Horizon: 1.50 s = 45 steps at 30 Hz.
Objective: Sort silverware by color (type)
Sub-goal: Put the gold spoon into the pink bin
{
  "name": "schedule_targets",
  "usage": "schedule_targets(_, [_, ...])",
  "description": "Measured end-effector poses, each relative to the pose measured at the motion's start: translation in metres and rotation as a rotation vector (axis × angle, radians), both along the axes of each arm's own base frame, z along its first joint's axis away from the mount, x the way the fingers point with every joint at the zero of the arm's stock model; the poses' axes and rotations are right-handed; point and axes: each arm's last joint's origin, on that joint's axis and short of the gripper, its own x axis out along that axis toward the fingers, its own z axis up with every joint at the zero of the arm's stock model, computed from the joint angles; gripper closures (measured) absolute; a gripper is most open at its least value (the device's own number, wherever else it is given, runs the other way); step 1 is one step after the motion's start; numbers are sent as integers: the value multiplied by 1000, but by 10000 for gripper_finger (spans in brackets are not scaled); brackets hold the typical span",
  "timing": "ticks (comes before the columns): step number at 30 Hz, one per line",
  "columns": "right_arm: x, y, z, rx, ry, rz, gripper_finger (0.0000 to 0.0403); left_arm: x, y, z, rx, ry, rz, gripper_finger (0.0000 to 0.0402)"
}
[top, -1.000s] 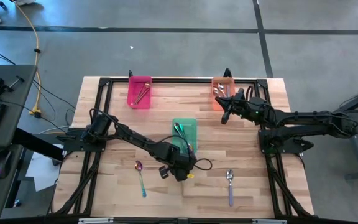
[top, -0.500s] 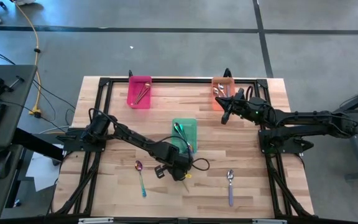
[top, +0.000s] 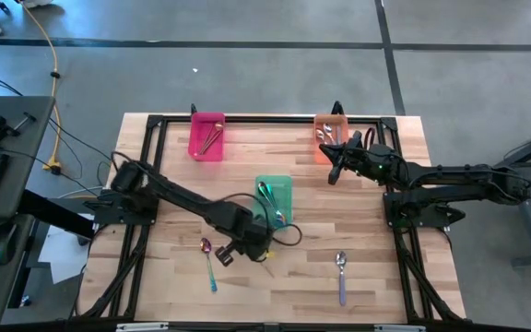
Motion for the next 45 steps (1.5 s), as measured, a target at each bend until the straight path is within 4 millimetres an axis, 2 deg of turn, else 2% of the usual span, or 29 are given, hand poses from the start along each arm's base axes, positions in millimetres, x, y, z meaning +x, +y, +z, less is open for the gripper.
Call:
schedule_targets(8, [0,0,0,0,0,0,401,-50,17,38,-100,-62,249,400])
schedule_targets(12, [0,0,0,-1,-3,0,401,-79,37,52,-136,-109,432,400])
schedule_targets(18, [0,0,1,-1,-9,0,401,-113,92,68,-155,-221,821,400])
schedule_targets(23, [0,0,1,10,-15,-2,401,-134,154,76,-189,-299,1219,400])
schedule_targets(26, [0,0,1,19,-20,-3,401,-148,192,79,-174,-331,1392,400])
schedule_targets(30, [0,0,1,20,-22,-3,401,-169,244,76,-160,-337,1572,400])
schedule_targets(36, [0,0,1,20,-21,-3,401,-194,312,55,-150,-356,1779,397])
schedule_targets(40, [0,0,1,18,-19,-3,401,-203,337,33,-234,-289,1849,397])
schedule_targets(45, [0,0,1,14,-17,-2,401,-205,351,12,-249,-216,1892,397])
